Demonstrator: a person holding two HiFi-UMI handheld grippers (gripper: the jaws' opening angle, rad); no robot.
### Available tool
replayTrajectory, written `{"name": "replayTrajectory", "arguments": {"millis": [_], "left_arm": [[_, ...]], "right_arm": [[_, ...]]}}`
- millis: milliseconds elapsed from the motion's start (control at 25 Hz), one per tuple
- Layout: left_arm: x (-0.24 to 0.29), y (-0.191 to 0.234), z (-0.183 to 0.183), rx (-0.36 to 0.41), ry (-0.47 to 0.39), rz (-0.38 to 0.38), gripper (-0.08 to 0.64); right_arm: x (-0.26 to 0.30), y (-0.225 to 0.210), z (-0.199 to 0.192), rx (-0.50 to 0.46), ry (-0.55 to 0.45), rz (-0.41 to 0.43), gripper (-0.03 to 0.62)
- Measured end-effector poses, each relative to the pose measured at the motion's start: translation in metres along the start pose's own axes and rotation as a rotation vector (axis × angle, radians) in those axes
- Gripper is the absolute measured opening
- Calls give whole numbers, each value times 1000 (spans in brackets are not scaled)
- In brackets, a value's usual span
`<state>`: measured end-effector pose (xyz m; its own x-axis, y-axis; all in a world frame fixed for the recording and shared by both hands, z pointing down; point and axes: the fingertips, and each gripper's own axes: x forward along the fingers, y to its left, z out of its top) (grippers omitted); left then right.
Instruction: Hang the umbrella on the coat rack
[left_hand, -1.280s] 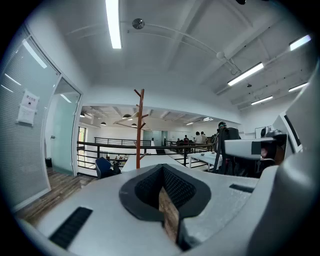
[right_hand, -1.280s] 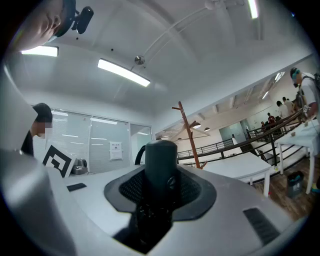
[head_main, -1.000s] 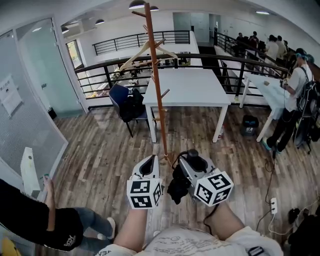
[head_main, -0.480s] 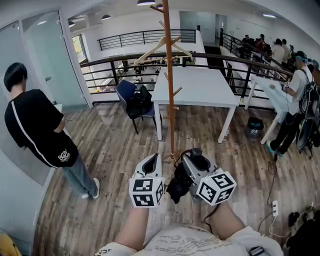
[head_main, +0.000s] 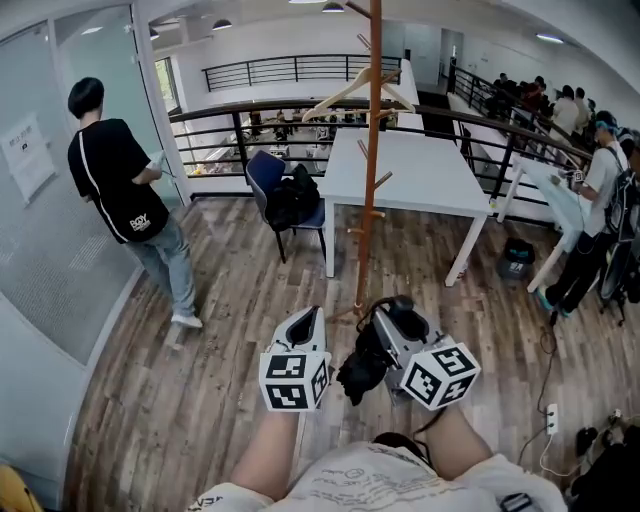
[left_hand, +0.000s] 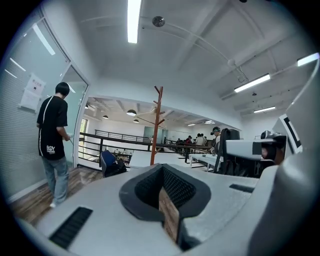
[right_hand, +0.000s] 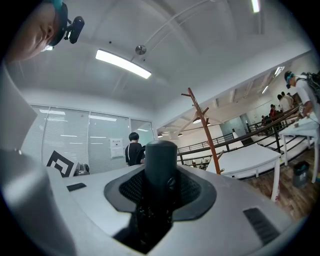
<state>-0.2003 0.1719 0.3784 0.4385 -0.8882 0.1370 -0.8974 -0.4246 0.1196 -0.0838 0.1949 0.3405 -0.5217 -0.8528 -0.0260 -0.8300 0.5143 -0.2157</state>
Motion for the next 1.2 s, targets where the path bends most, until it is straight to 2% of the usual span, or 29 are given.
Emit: {"name": "replayTrajectory", "arguments": {"millis": [240, 520, 880, 1200], "left_arm": [[15, 20, -3, -6, 4, -9, 5], [66, 42, -4, 7, 14, 11, 5], [182, 55, 8, 51, 25, 0, 5], [288, 71, 16, 56, 45, 4, 5]], "right_arm": [[27, -4, -6, 0, 6, -2, 138], [76, -40, -13, 23, 16, 17, 138], [152, -128, -4, 28, 0, 23, 138], [224, -211, -5, 41, 31, 15, 138]]}}
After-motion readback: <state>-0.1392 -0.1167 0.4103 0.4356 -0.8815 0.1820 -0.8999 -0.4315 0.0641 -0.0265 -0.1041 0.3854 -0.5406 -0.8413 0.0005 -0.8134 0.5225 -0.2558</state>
